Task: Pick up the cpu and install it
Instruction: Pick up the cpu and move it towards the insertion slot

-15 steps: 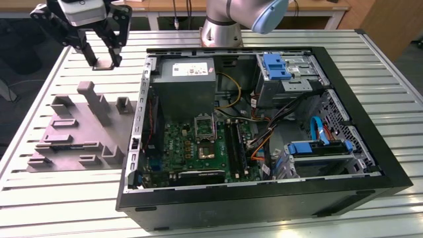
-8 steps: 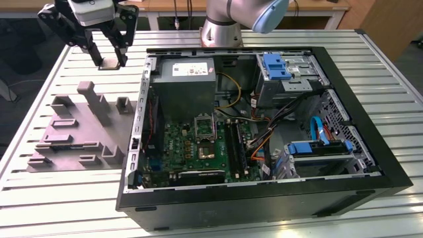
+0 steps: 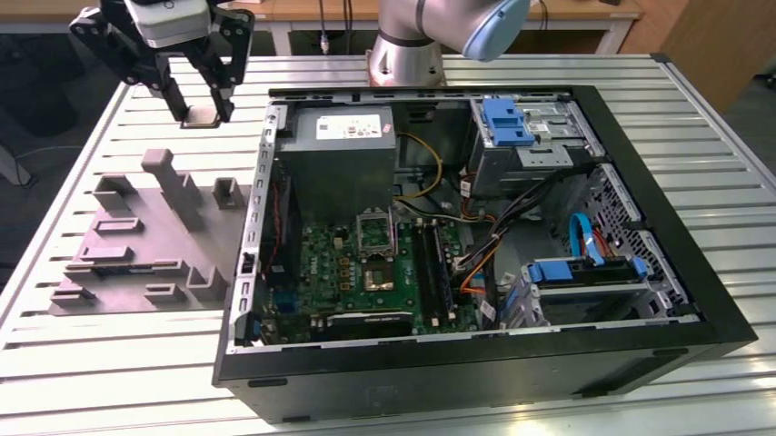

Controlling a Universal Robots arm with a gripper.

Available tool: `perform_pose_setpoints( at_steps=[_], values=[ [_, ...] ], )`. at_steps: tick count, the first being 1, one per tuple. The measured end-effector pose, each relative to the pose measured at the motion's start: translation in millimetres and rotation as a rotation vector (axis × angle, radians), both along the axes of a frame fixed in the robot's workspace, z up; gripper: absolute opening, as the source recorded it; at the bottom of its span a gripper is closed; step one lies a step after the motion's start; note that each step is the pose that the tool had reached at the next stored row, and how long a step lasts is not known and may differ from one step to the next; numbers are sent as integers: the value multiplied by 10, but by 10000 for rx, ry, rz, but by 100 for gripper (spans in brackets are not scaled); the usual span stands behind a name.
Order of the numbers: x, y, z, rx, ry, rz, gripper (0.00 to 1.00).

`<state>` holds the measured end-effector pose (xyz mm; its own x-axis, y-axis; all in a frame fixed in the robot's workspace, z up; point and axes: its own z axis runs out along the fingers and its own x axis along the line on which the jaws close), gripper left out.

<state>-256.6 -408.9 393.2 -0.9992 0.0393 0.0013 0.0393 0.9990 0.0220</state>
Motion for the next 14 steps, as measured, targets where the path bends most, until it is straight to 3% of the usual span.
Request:
perform_pose_setpoints(
  at_steps=[14],
  values=[
    [161, 0, -2, 1, 0, 1, 47]
  ],
)
